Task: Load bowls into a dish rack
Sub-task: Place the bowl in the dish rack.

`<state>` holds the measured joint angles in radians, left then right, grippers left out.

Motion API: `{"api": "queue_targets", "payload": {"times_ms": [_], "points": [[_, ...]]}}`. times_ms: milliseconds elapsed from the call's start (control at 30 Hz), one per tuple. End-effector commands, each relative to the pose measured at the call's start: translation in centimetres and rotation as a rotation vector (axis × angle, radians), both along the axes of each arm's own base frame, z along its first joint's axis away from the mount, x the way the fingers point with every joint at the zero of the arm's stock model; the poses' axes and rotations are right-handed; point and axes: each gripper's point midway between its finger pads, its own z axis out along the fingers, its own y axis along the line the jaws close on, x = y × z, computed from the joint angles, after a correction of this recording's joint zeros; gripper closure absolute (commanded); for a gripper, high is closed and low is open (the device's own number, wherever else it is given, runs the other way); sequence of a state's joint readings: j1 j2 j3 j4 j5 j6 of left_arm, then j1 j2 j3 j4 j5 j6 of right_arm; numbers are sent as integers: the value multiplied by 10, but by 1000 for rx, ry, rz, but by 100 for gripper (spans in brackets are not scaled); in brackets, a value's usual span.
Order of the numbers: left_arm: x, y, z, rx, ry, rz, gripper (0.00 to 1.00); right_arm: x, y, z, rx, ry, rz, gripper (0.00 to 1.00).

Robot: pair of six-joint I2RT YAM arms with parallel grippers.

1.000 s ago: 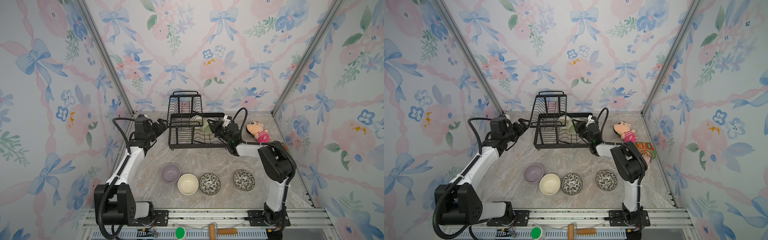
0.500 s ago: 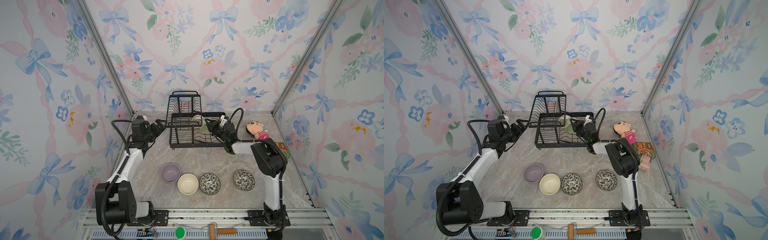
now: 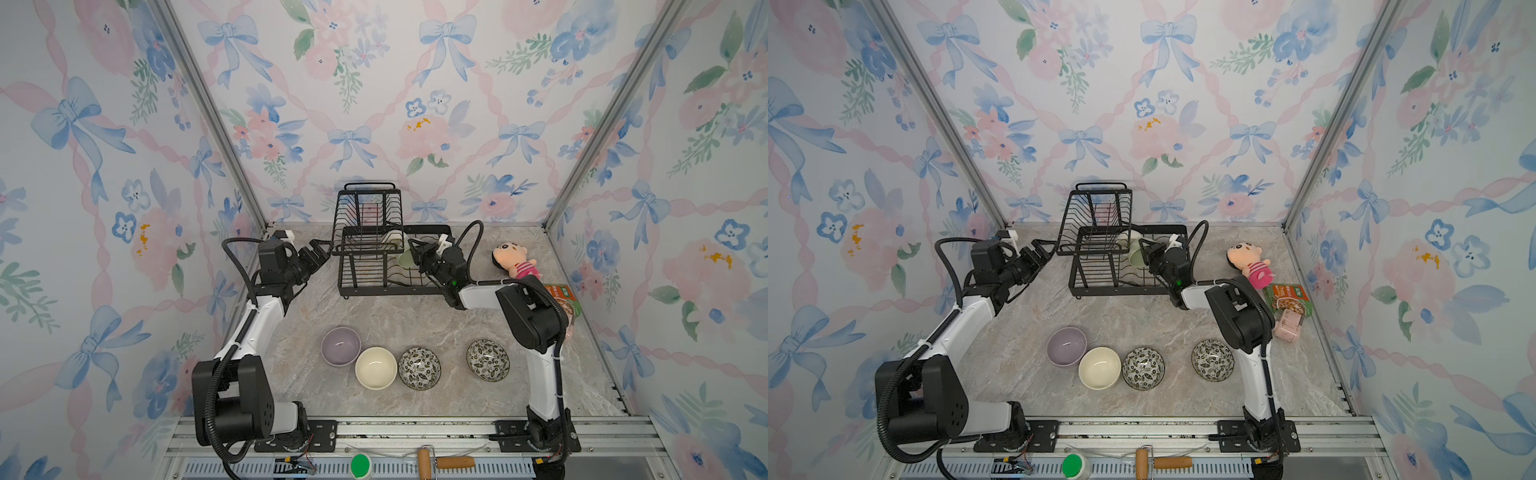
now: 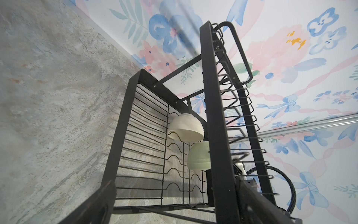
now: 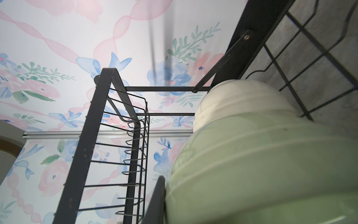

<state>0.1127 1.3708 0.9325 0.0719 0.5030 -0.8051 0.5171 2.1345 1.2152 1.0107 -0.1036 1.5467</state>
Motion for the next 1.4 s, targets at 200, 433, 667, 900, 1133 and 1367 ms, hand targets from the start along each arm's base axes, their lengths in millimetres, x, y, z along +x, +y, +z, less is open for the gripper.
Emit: {"api": "queue_targets", "payload": {"times_ms": [200, 433, 667, 900, 1133, 1367], "points": [[-9, -17, 4, -12, -18, -158, 2, 2, -4, 33, 85, -77, -39, 100], [-8, -26, 53, -20, -157, -214, 2, 4, -1, 37, 68, -71, -13, 100], [-4, 4, 68, 57, -169, -96, 3, 6, 7, 41, 84, -66, 9, 100], [8, 65, 35, -151, -85, 112, 2, 6, 12, 35, 86, -42, 5, 100], [11, 49, -12, -251, 37, 50, 2, 12, 27, 26, 109, -41, 7, 100], [-2, 9, -59, -300, 166, -36, 2, 11, 38, 18, 134, -56, -2, 100]]}}
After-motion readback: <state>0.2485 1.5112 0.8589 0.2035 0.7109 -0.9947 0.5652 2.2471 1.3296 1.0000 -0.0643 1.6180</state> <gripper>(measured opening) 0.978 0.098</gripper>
